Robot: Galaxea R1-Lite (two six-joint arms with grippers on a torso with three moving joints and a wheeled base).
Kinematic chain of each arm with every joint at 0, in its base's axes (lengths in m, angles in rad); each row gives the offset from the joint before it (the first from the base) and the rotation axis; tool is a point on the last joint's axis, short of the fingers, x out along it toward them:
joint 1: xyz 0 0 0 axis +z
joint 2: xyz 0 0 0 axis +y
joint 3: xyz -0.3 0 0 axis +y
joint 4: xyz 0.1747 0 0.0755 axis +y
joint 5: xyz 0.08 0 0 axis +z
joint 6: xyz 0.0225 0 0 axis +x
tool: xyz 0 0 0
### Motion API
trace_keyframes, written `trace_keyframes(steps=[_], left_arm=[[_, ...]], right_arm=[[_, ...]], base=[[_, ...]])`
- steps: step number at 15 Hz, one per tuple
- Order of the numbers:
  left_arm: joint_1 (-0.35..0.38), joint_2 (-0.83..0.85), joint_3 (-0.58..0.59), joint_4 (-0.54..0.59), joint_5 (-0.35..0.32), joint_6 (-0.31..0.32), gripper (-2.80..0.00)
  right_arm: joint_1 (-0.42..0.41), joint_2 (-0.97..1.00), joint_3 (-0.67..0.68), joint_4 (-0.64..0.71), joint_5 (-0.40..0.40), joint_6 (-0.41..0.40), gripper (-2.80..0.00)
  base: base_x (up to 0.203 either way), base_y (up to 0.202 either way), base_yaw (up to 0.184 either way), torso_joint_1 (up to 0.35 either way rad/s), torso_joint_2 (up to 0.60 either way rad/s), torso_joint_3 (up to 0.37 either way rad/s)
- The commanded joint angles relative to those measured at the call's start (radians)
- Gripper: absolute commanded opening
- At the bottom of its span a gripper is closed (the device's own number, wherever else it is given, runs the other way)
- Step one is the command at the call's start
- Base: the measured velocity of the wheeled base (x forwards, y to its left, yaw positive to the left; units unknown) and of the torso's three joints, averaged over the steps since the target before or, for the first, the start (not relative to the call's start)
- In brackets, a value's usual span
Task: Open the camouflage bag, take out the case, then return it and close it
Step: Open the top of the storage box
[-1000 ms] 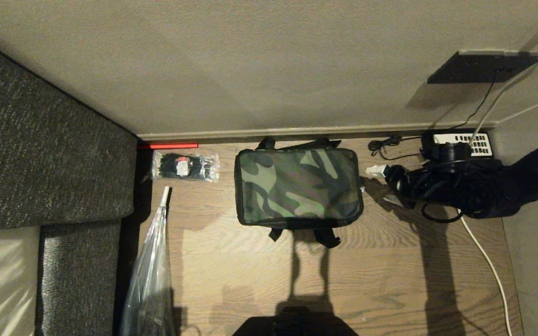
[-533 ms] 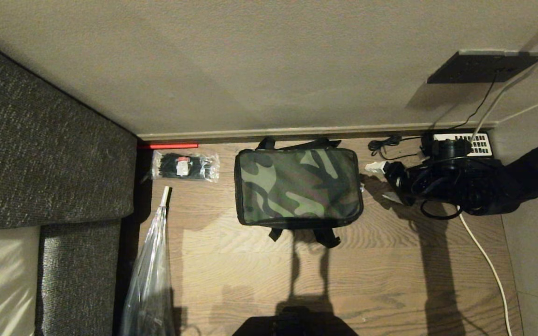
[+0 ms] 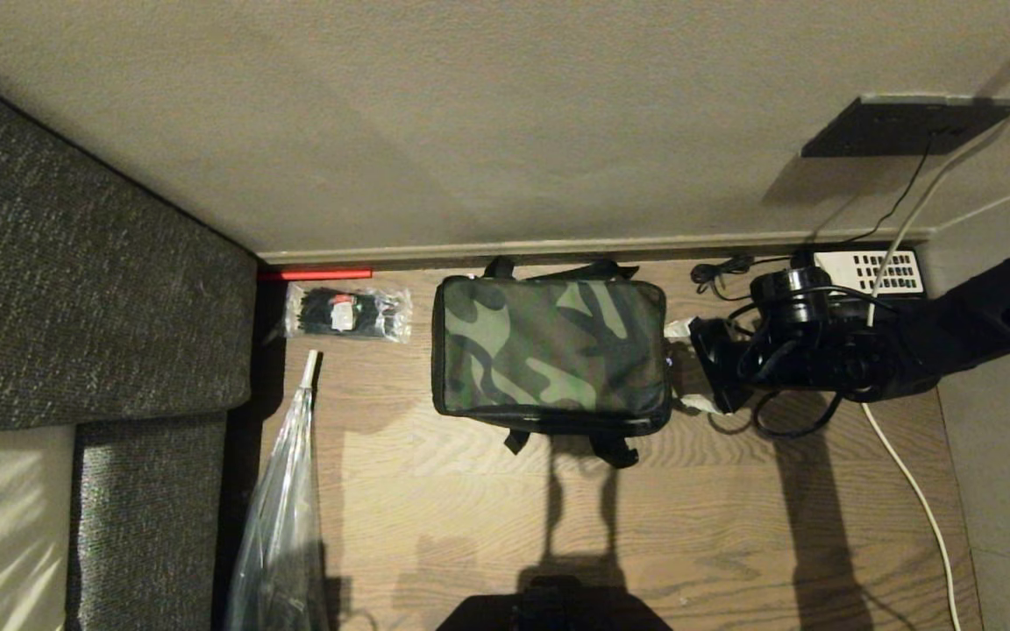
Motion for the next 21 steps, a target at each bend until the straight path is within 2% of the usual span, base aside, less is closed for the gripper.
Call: trace_keyframes(steps=[1,7,8,11,12,20,21], left_arm=[[0.0,-0.002,0.003,0.0,0.0,0.0,-2.8],[0.0,-0.002,0.003,0.0,0.0,0.0,-2.8],[0.0,-0.002,0.003,0.0,0.0,0.0,-2.8],[0.0,-0.002,0.003,0.0,0.0,0.0,-2.8],[0.0,-0.002,0.003,0.0,0.0,0.0,-2.8],[0.0,-0.002,0.003,0.0,0.0,0.0,-2.8],[0.0,-0.002,0.003,0.0,0.0,0.0,-2.8]], right_arm=[[0.006,-0.009,0.004,-0.003,0.004,0.005,0.0],[0.009,0.027,-0.006,-0.032,-0.062,-0.016,0.0],[-0.002,0.039,-0.021,-0.035,-0.123,-0.016,0.0],[-0.012,0.05,-0.034,-0.038,-0.151,-0.017,0.0],[-0.024,0.064,-0.053,-0.039,-0.202,-0.018,0.0],[-0.024,0.064,-0.054,-0.04,-0.203,-0.018,0.0],[-0.026,0.064,-0.064,-0.032,-0.202,0.023,0.0]], base=[[0.0,0.0,0.0,0.0,0.0,0.0],[0.0,0.0,0.0,0.0,0.0,0.0],[0.0,0.0,0.0,0.0,0.0,0.0],[0.0,0.0,0.0,0.0,0.0,0.0],[0.0,0.0,0.0,0.0,0.0,0.0],[0.0,0.0,0.0,0.0,0.0,0.0],[0.0,0.0,0.0,0.0,0.0,0.0]])
